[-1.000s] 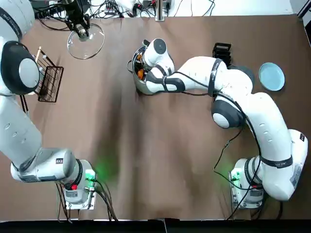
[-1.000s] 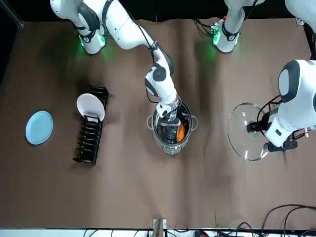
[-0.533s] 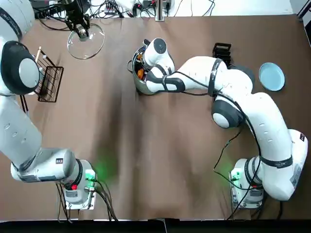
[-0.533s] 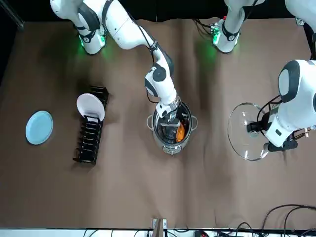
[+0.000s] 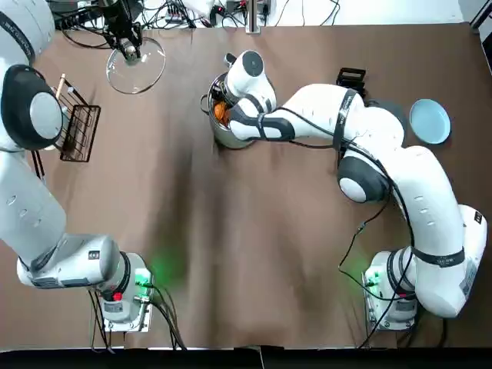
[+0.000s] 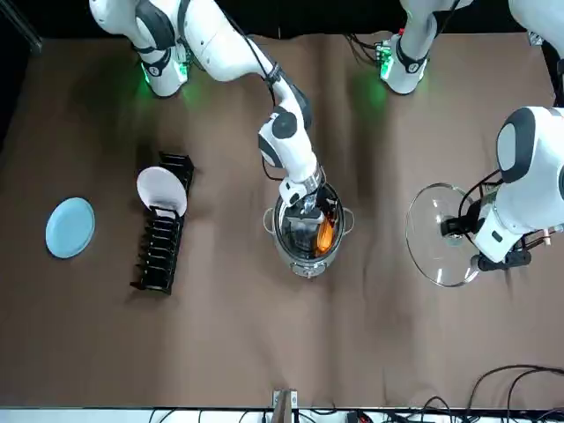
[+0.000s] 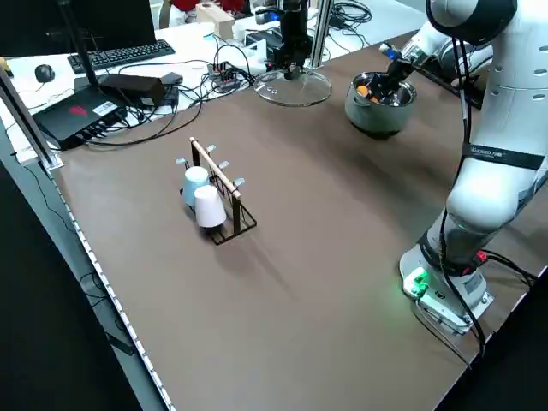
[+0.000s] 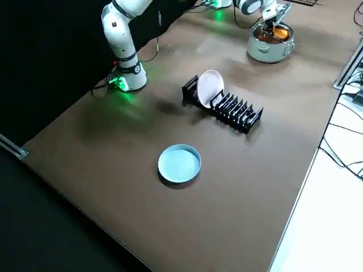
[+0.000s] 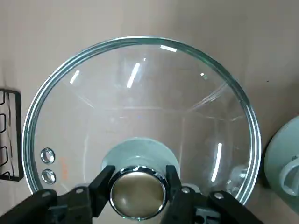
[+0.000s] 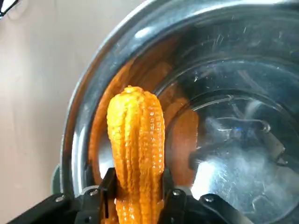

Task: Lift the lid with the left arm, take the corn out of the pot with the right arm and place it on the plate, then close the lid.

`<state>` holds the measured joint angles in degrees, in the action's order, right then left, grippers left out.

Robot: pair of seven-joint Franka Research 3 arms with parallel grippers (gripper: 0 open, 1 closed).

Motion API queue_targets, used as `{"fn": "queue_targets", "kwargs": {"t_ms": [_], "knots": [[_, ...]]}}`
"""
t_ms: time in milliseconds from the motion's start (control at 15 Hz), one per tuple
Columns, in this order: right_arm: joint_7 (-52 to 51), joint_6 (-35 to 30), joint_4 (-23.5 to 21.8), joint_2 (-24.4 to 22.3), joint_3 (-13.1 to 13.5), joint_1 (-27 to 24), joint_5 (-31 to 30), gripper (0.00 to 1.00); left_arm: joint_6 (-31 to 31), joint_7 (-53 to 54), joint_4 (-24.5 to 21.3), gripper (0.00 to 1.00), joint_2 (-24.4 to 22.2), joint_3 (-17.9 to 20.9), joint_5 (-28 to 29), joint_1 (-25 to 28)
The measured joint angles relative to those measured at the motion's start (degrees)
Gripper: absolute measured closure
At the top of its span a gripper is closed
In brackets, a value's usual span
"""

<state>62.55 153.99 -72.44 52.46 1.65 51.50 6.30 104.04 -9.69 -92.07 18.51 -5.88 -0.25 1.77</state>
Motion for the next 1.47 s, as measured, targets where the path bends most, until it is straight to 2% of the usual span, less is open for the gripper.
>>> {"fn": "queue_targets", "kwargs": {"t_ms": [533, 600, 867, 1067, 1467], "knots": [[-5.3, -14.8, 0.3, -7.0, 0.8, -3.1, 0.0, 0.57, 0.0, 0.0, 0.0, 0.49, 0.0, 0.0, 0.0, 0.0], [-6.7, -20.8, 0.4, -8.7, 0.8, -4.4, 0.0, 0.57, 0.0, 0.0, 0.0, 0.49, 0.0, -0.1, 0.0, 0.0], [-9.5, -32.1, 1.1, -13.4, 0.9, -6.9, 0.0, 0.57, 0.1, -1.2, 0.2, 0.49, -0.1, -1.8, -0.5, -0.2], [-13.0, -44.1, 1.2, -18.9, 0.9, -9.2, 0.0, 0.57, 0.3, -3.4, 0.3, 0.49, -0.3, -3.9, -0.7, -0.6], [-18.6, -58.4, 1.3, -29.4, 1.3, -16.0, -0.6, 0.57, 0.3, -7.3, 0.4, 0.49, -0.3, -7.0, -0.7, -1.0]]}}
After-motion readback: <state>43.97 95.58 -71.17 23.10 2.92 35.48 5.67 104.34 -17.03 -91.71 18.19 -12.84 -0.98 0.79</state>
